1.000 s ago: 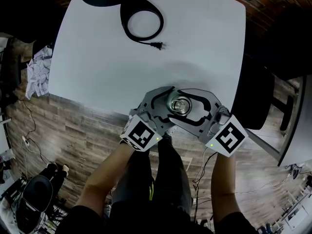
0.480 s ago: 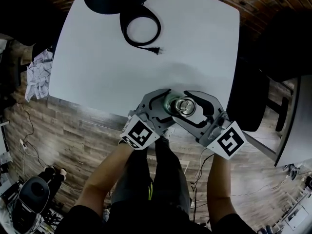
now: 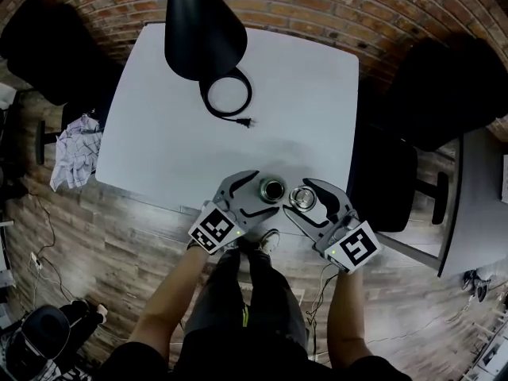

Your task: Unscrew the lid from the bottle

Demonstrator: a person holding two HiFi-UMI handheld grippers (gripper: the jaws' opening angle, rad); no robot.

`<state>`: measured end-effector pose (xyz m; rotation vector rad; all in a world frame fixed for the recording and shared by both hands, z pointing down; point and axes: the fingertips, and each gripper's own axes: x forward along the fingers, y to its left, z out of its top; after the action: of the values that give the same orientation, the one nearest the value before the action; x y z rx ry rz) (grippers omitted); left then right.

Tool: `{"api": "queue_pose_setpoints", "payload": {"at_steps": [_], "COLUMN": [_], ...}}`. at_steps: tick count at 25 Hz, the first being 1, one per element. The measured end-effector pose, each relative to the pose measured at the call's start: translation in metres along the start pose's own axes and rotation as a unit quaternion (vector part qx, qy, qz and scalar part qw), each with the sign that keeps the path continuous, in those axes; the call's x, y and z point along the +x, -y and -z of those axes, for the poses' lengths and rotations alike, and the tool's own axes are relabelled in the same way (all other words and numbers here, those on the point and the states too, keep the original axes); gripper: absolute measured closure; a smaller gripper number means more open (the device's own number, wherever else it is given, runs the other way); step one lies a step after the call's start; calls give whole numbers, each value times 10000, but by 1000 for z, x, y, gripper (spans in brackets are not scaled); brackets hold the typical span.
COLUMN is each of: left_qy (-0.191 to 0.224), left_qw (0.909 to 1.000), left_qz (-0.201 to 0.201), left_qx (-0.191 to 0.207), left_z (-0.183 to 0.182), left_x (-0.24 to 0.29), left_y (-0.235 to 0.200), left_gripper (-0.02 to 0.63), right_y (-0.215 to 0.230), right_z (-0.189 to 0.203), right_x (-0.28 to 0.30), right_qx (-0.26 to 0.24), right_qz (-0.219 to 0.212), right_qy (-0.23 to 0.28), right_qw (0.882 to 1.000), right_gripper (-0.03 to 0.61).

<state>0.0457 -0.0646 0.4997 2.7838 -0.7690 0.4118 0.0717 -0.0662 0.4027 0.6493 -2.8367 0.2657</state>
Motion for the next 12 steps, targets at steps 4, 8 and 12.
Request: {"api": "queue_pose_setpoints", "payload": {"at_steps": [4,8,12], "left_qy": [-32,34,138], "left_qw": [9999,9991,9992], "left_qz": [142,325,-46], "left_qx": [-89,-286,-378], "left_z": [-11,-21,-40], "left_x": [-24,-49,-74], "left_y": [15,33,34], "left_gripper": [238,241,242], "right_y": [3,-10,-20], "right_z": [-8,-14,-30], "right_x": [-23,-39,-57], "right_qx": [-235,-378,-349], "right_qz": [375,564,787], "right_qy": [-139,-426,-276], "right_qw": [9989,9968,9959], "right_gripper": [308,308,308]}}
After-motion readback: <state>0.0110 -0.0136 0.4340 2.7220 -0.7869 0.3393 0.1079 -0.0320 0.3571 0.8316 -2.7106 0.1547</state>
